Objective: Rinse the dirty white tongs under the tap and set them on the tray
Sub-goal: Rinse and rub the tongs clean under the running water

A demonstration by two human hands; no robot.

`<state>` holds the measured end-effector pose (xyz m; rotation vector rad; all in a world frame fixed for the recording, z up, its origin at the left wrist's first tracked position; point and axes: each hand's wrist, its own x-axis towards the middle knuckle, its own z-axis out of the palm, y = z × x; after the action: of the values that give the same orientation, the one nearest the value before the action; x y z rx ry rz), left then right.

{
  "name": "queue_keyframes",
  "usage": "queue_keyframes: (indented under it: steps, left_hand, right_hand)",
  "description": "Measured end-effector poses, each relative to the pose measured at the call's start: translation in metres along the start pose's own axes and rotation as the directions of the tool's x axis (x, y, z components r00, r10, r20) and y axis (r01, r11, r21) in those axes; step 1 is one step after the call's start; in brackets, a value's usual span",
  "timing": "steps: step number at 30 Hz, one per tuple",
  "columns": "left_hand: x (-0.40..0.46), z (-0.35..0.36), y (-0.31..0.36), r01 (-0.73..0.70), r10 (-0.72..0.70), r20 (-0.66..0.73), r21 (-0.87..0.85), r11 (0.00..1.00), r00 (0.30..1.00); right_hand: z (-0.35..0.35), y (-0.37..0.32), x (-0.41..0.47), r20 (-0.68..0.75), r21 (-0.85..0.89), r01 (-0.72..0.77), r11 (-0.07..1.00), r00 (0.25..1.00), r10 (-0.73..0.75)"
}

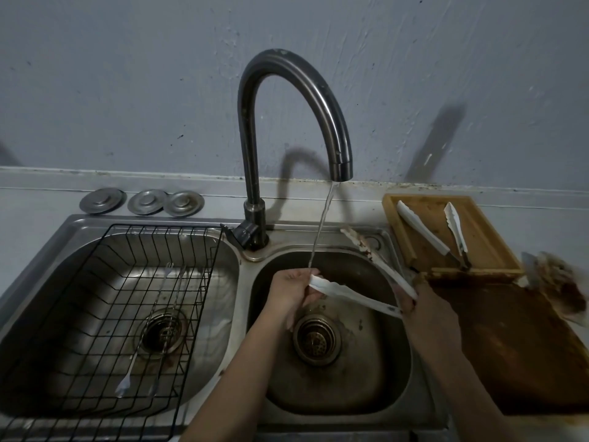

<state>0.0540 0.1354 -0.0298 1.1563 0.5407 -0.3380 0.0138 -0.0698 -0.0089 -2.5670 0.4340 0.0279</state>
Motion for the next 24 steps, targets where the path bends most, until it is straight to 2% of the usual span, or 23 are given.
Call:
queue_keyframes:
  steps: [5,9,12,18,22,24]
  left_hand:
    - [0.0,0.004,-0.001,-0.101,0.102,-0.123,0.011,0.995,0.987]
    - [-0.003,0.006,0.0,-0.195,0.193,-0.138,-0.008,0.981,0.971]
    - [-0.003,0.01,-0.005,-0.219,0.21,-0.142,-0.055,0.974,0.967]
    - [-0.001,0.002,-0.002,-0.165,0.17,-0.091,0.055,0.985,0.981]
    - [-0.002,0.001,-0.001,-0.183,0.214,-0.096,0.26,0.948,0.972]
    - [-0.001,0.0,0.001,-0.142,0.161,-0.064,0.24,0.96,0.985]
  right_hand:
    - [0.013,-0.006,-0.003,-0.007,0.023,-0.036,0.999,0.999,0.036]
    - [0.017,-0.008,-0.005,-0.034,0.028,0.007,1.0,0.999,-0.006]
    - [0.02,-0.011,-0.007,-0.036,0.056,0.011,0.998,0.999,-0.009]
    - [0.022,-0.011,-0.011,0.006,0.14,-0.02,0.99,1.0,0.02]
    - [0.021,-0.014,-0.016,0.02,0.173,-0.007,0.985,1.0,0.004]
    - [0.018,-0.015,-0.017,0.024,0.19,-0.009,0.982,1.0,0.004]
